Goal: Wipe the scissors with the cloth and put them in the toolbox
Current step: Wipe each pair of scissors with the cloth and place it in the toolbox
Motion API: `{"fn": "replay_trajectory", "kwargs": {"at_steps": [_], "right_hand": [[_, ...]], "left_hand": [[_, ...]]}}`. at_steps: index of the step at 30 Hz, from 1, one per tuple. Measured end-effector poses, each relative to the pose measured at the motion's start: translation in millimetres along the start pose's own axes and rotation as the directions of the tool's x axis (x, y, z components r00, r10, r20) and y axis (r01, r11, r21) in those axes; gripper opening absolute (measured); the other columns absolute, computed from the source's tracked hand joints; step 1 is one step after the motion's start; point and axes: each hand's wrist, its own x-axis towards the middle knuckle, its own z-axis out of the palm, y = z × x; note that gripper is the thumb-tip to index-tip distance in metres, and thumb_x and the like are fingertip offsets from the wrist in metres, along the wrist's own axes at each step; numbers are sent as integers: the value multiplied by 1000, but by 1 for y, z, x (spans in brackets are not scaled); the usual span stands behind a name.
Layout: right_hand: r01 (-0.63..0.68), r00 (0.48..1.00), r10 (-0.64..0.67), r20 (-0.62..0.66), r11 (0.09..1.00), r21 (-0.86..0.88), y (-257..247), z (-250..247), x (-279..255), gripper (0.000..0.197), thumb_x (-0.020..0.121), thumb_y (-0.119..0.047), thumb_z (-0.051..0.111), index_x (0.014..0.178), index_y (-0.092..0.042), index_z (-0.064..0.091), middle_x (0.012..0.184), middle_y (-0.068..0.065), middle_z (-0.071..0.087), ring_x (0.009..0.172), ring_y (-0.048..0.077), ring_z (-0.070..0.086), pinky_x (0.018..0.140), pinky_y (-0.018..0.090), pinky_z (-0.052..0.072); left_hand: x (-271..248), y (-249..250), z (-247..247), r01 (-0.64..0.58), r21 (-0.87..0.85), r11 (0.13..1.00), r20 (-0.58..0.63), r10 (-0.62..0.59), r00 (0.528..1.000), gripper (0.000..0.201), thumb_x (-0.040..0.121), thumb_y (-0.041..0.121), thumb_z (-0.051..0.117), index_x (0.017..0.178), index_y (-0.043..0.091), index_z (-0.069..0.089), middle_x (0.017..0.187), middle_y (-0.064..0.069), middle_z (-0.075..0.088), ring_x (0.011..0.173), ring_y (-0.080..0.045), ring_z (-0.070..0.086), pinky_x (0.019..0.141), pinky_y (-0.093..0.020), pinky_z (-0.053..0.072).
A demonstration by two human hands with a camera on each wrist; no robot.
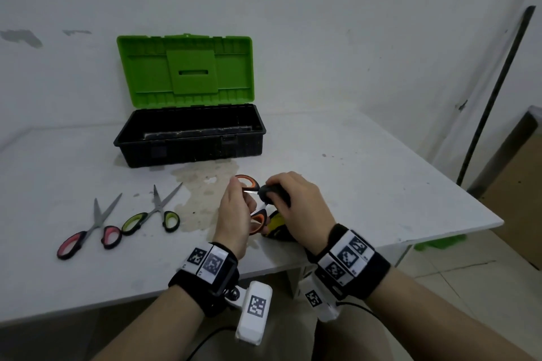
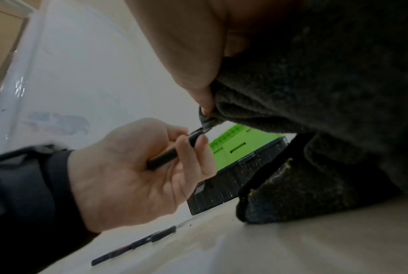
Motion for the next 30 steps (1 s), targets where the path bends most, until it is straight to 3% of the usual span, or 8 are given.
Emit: {"fn": "replay_trajectory", "kwargs": {"at_steps": [8,11,15,18,21,23,25,30], "right_hand": [[141,990,-141,-30,990,9,-7,5,3,13,91,-25,63,101,-22,70,92,-5,65,81,14,62,66,37,53],[97,995,-97,25,995,10,-5,2,4,12,90,-25,64,99,-21,72,90,-4,66,80,14,62,69,36,53],[-71,996,69,-62,997,-41,8,-16,13,8,90,-20,62,91,-21,70,89,-7,67,82,7,58,79,23,48],[-2,989,0,-146,1000,-11,5,-25,9,5,90,-19,64,93,-19,68,92,-8,68,82,1,55,78,7,41],[94,996,-94,3,995,-13,-1,-15,-4,11,93,-21,62,102,-19,68,97,-5,65,87,9,60,79,24,50],[98,994,-96,51,995,-31,1,-7,-9,17,93,-22,61,107,-19,70,101,-2,64,89,14,62,77,34,53],[84,995,-82,56,996,-33,6,-4,-7,17,93,-23,62,107,-20,72,101,-1,64,89,16,62,76,36,54],[-120,992,122,23,991,-63,25,-13,9,16,95,-20,57,100,-19,72,97,-1,62,90,19,60,81,28,48]], "left_hand": [[-3,-1,-1,-152,163,975,2,154,988,44,105,48,28,86,16,50,72,-6,45,63,-22,51,55,-39,53],[-5,-2,-2,-175,147,974,-11,178,984,40,107,43,28,86,15,47,68,-2,40,51,-14,48,52,-41,53],[-8,-2,-2,-141,139,980,-31,147,989,43,107,45,27,89,11,46,64,-2,39,52,-30,54,54,-49,56],[-5,-2,0,-119,146,982,-60,128,990,43,107,45,26,95,10,49,70,-8,42,56,-33,57,53,-47,57],[-2,-2,1,-134,180,974,-55,146,988,39,106,46,28,93,17,51,72,-6,44,61,-29,53,57,-56,57],[-1,-3,3,-150,202,968,-48,163,986,37,106,46,30,91,21,52,69,-2,43,61,-25,48,53,-51,54],[0,-3,4,-145,192,971,-46,156,987,37,106,45,30,90,20,52,68,-2,42,58,-23,45,53,-44,51],[-1,-2,1,-90,188,978,-61,103,993,39,106,45,31,90,16,50,70,-6,44,59,-31,53,59,-58,57]]}}
